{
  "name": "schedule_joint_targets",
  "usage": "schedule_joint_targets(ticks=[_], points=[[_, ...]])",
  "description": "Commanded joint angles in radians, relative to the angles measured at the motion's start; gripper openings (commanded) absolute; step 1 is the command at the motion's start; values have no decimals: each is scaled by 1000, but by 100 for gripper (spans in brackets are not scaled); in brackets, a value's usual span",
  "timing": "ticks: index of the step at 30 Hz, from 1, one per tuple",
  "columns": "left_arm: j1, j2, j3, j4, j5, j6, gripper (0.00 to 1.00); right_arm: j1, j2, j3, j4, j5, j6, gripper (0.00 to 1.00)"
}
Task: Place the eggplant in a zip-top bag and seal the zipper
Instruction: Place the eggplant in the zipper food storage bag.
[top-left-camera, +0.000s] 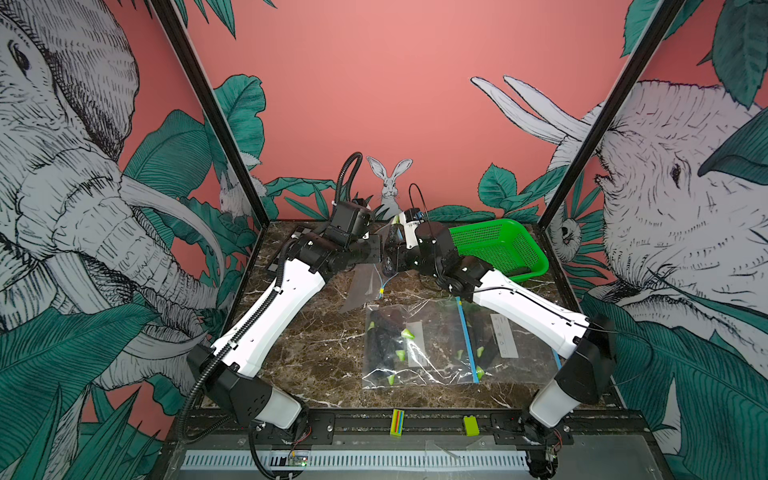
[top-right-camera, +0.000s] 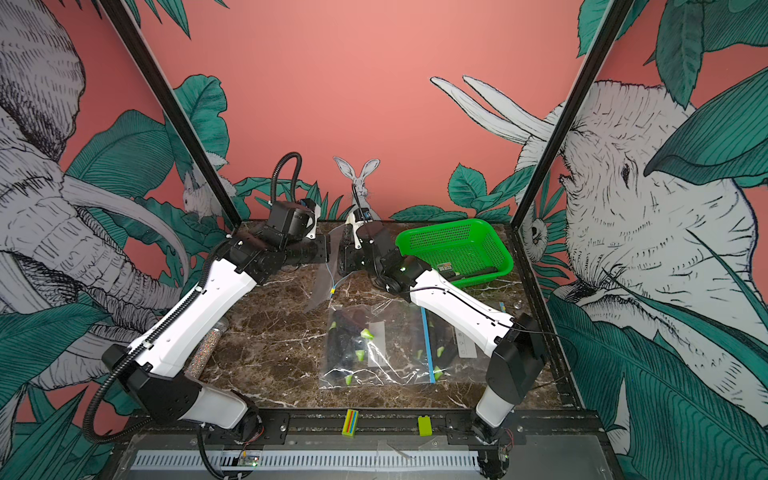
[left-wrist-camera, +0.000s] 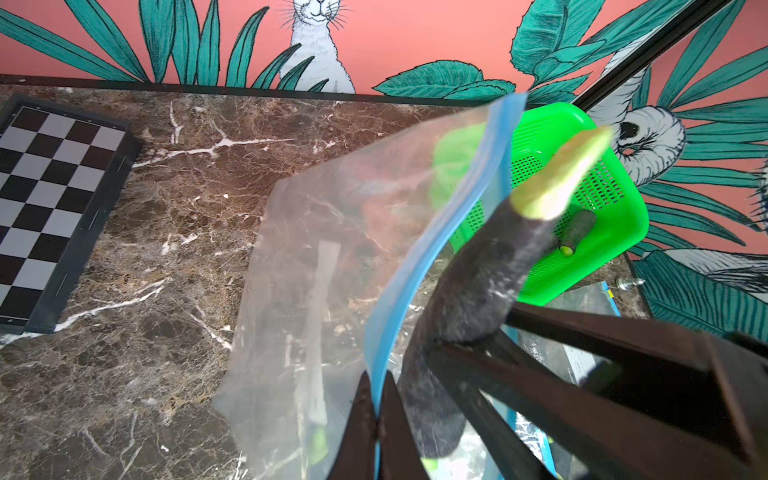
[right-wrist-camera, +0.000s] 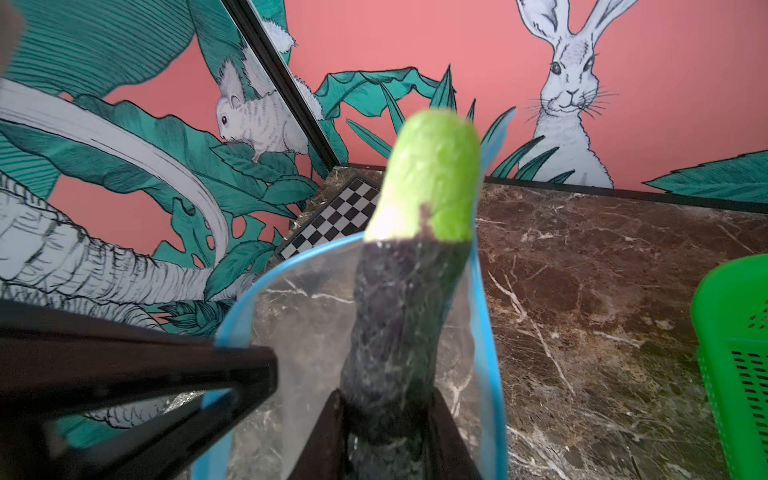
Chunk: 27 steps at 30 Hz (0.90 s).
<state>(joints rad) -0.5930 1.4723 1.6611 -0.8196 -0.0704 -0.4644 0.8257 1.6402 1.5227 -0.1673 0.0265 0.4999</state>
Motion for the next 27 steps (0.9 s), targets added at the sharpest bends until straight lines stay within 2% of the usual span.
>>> schedule_joint_targets(ticks=[1,4,14,18,22,25,27], points=[[5,-18,-13,21,6,-10,0,11,-33,1,55,1,17,22],[5,-23,-22,25,7,-10,0,18,-31,4,57,4,19,24],[12,-29,-21,26,5,-6,0,23,-33,22,21,7,-1,43],[16,-29,-21,29,12,-6,0,23,-33,32,-1,3,-8,45],[20,-35,-17,21,7,-2,0,16,-99,30,-28,-7,-33,48],[28,-43,-18,10,-2,3,0,-26,-130,60,-113,-45,-41,67],[32,-51,-25,10,-3,3,0,-82,-143,85,-187,-106,-20,73]])
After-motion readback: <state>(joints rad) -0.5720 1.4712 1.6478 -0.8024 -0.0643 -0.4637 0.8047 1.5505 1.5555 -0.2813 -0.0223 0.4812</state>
